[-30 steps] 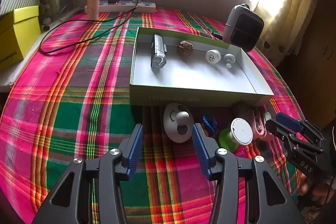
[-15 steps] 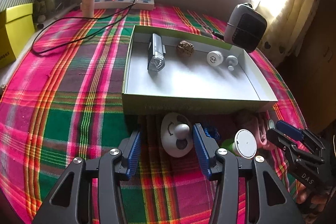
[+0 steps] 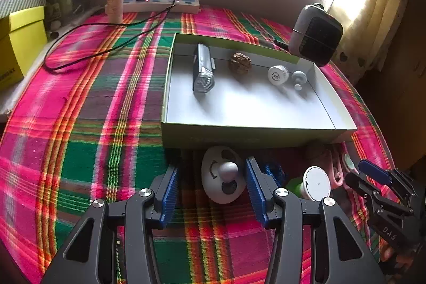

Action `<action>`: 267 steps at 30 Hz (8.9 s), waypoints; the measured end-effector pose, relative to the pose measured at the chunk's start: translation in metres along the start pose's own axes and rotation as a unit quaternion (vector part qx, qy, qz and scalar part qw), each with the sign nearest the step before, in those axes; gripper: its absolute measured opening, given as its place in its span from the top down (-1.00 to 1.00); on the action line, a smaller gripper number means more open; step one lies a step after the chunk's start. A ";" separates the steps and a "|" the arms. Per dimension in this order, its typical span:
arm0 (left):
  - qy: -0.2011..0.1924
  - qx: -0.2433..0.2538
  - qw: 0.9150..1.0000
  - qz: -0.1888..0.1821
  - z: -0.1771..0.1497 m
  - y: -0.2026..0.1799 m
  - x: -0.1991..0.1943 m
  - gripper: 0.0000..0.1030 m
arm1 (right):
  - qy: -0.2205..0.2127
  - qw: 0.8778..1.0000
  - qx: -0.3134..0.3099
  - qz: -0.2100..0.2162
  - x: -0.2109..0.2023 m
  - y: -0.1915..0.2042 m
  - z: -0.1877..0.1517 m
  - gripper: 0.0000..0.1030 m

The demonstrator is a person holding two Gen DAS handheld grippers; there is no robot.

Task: Organize objects
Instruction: 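Move both tools back out toward the pink clips beside the box, then grasp the white panda toy with the left tool while the right tool grasps the pink clip holder, then carry the panda toy and pink clip holder over into the white box, then open both tools to release the panda toy and clip holder in the box, then withdraw both tools from the box toward the blue cord and pink hook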

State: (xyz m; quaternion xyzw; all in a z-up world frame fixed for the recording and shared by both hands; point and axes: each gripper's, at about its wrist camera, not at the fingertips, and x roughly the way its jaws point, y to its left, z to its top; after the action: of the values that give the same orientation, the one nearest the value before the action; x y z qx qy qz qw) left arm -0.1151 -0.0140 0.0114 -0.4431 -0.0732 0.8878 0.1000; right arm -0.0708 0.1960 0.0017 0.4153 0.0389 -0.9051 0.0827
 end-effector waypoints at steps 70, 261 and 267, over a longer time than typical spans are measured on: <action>-0.019 -0.005 1.000 -0.005 -0.001 -0.006 -0.012 0.53 | 0.006 1.000 -0.003 0.024 0.008 0.004 0.002 0.64; -0.056 0.012 0.998 -0.029 0.008 -0.012 -0.028 0.17 | -0.047 0.998 -0.008 0.050 -0.001 0.006 0.035 0.13; -0.036 0.020 0.999 -0.033 -0.008 -0.009 -0.022 0.17 | -0.038 0.998 -0.008 0.058 -0.003 0.008 0.021 0.13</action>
State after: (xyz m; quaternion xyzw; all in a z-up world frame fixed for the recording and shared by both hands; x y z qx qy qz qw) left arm -0.0946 -0.0099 0.0250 -0.4066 -0.0738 0.9005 0.1354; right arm -0.0832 0.1859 0.0182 0.3816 0.0187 -0.9135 0.1396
